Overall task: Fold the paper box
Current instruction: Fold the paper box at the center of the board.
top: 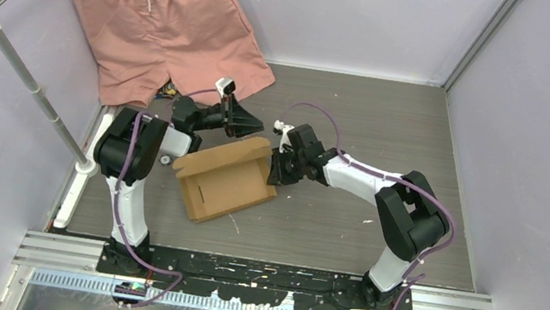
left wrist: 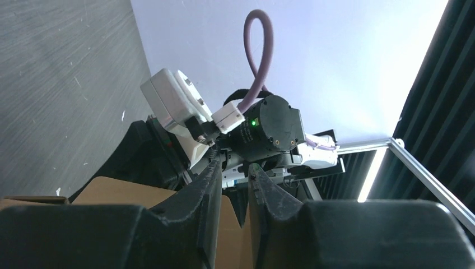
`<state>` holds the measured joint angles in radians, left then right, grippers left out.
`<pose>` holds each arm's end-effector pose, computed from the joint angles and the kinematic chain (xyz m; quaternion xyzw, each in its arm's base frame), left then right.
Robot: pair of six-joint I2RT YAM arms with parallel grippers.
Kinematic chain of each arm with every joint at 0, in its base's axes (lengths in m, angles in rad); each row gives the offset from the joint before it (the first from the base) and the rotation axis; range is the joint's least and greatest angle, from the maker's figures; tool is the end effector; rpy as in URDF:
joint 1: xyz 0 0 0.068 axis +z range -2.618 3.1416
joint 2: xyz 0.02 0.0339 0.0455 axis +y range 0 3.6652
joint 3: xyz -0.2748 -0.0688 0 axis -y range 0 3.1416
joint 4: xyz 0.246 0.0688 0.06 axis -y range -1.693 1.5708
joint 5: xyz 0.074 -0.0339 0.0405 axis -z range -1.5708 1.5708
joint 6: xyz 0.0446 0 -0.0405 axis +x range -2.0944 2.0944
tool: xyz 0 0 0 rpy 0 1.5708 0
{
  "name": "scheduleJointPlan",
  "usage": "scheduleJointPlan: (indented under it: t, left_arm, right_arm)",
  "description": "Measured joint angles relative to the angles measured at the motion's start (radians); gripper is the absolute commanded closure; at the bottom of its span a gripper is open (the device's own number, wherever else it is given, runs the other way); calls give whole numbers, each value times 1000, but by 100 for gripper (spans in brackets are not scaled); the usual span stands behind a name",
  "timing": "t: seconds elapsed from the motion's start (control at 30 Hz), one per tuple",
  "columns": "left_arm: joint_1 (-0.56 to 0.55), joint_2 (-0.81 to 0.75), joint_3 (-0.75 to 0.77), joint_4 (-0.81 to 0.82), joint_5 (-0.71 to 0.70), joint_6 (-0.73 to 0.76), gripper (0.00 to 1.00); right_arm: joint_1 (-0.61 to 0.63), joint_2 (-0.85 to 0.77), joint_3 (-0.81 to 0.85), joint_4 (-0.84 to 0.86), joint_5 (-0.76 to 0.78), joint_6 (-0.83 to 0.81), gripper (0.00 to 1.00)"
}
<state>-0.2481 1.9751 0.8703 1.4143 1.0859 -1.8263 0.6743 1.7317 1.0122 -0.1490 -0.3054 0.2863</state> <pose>0.3611 -0.1322 0.2022 -0.0643 0.6518 -0.7503 0.0894 0.2759 0.2377 0.1788 -0.2303 0.9006 0.2837 0.2355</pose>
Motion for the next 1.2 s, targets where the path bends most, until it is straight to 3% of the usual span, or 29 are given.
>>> scheduleJointPlan:
  t: [0.3, 0.57, 0.9, 1.2]
  left_arm:
    - [43, 28, 9, -2, -13, -2, 75]
    - [82, 134, 27, -11, -32, 0, 76]
    - [85, 163, 32, -20, -39, 2, 77]
    - [69, 236, 32, -21, -38, 13, 78]
  right_arm:
    - [0, -58, 19, -224, 85, 28, 89]
    - [0, -38, 20, -237, 114, 90, 81]
    - [-11, 32, 10, -186, 137, 140, 62]
    - [-21, 34, 11, -161, 169, 141, 75]
